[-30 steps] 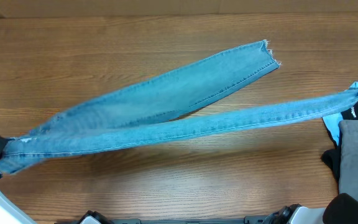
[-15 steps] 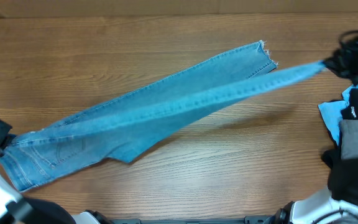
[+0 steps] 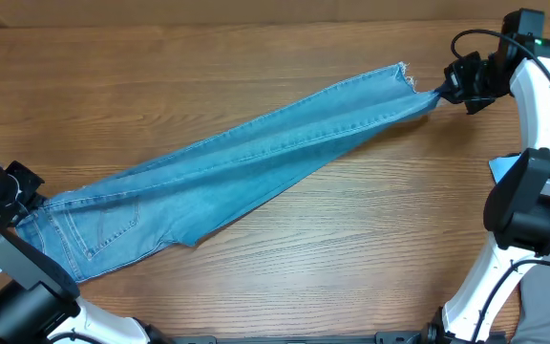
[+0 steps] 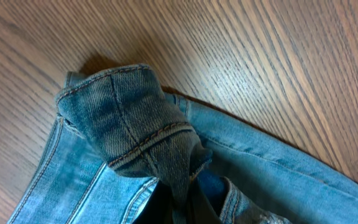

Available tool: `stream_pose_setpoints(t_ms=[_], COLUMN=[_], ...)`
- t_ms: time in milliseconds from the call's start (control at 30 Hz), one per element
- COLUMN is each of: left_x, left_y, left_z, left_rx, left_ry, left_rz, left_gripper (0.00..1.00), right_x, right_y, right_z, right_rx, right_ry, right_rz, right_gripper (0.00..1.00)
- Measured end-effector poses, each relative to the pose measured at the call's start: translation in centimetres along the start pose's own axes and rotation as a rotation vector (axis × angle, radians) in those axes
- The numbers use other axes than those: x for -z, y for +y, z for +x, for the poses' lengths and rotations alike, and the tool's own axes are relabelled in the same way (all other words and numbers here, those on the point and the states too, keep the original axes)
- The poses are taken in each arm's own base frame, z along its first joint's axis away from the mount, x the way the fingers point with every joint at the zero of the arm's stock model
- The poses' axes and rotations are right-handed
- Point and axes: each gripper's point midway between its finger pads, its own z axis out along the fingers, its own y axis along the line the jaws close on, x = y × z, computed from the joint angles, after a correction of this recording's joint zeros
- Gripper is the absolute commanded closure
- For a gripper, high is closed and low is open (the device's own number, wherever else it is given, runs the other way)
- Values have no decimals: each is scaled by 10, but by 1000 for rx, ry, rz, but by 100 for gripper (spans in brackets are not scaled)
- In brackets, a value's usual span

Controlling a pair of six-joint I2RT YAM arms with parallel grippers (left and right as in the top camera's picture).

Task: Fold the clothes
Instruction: 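Lay the lower leg over the upper leg and release the right gripper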

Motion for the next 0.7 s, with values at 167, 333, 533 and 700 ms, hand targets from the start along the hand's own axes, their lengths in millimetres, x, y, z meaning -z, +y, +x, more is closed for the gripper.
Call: stream_pose_setpoints(t_ms=[167, 333, 533, 700], left_x=[0, 0, 0, 0], left_y=[-1, -2, -1, -2], left_z=[-4, -6, -13, -12], left_rx=[-1, -4, -22, -39], left_ry=[-16, -24, -57, -63], left_rz=[5, 7, -21, -46], left_gripper=[94, 87, 61, 44], right_x=[-17, -32, -34, -30], right_y=[5, 11, 27, 48], right_z=[-3, -8, -19, -34], right_rx=[-40, -55, -69, -16], right_ry=[-3, -10, -75, -144], right_rz=[-14, -32, -80, -160], right_gripper=[96, 96, 43, 33])
